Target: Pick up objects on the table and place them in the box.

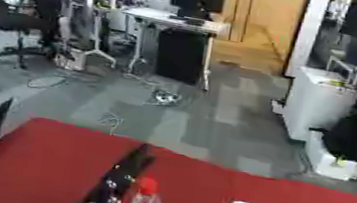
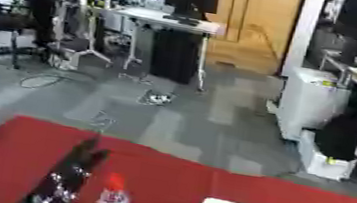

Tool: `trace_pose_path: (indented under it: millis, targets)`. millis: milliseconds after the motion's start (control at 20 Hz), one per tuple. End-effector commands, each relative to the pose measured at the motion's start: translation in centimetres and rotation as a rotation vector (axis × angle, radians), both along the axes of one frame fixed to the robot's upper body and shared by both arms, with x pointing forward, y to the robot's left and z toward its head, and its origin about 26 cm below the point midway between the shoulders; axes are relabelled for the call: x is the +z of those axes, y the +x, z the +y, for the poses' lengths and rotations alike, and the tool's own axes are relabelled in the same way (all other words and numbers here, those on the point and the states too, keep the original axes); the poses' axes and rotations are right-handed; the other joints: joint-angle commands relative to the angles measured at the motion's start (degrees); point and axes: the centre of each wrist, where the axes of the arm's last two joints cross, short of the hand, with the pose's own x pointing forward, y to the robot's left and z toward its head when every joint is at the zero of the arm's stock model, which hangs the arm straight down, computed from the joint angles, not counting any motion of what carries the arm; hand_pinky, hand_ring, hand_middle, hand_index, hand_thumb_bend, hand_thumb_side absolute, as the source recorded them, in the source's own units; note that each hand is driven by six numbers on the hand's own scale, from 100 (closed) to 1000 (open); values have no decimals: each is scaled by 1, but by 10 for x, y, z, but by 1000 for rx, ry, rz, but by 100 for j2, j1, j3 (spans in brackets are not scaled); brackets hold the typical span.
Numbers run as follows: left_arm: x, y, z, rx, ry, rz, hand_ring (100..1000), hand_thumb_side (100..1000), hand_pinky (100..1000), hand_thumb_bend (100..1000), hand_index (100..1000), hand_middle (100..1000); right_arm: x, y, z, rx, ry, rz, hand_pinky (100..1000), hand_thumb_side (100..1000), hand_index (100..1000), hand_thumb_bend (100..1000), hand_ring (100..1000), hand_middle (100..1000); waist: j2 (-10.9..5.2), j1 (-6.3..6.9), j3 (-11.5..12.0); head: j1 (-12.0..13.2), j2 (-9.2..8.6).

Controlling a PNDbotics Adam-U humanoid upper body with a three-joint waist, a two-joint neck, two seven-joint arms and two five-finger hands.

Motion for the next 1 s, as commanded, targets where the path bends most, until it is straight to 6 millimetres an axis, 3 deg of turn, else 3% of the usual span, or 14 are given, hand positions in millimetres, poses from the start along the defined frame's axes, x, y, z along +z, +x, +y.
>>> trace_pose_path:
  millis: [50, 150, 200, 300, 450, 1000]
  targets:
    - [8, 0, -1, -11, 13, -28, 977, 857, 1000, 320, 1000, 1000, 5, 0, -2, -1, -13, -22, 873, 1000, 898, 100, 855, 870, -53, -5, -17, 105, -79]
    - [8, 0, 0, -11, 19, -28, 977, 801, 1000, 360, 1000, 1000, 4, 0, -2, 0, -20, -21, 872, 1000, 898, 100, 855, 870, -51, -2, -25, 167, -65]
    - [8, 0, 0, -12, 24, -28, 977, 691, 1000, 423, 1000, 1000, 4, 0, -2, 1, -23, -21, 872, 994, 898, 100, 855, 869, -48, 1, -27, 198, -55]
    - [8, 0, 0, -10, 38, -28, 979, 604, 1000, 483, 1000, 1000, 4, 0, -2, 2, -29, -20, 871, 979, 897, 100, 855, 870, -41, 9, -29, 260, -21]
    - [8, 0, 0, -8, 42, -15, 994, 519, 1000, 560, 1000, 1000, 3, 0, -3, 6, -40, -19, 871, 968, 895, 100, 855, 869, -32, 22, -29, 317, 70]
    - [31, 8, 19, 71, 75, 122, 1000, 500, 1000, 697, 1000, 1000, -1, 0, -6, 17, -90, -12, 872, 961, 877, 100, 855, 867, -39, 89, -8, 399, 307]
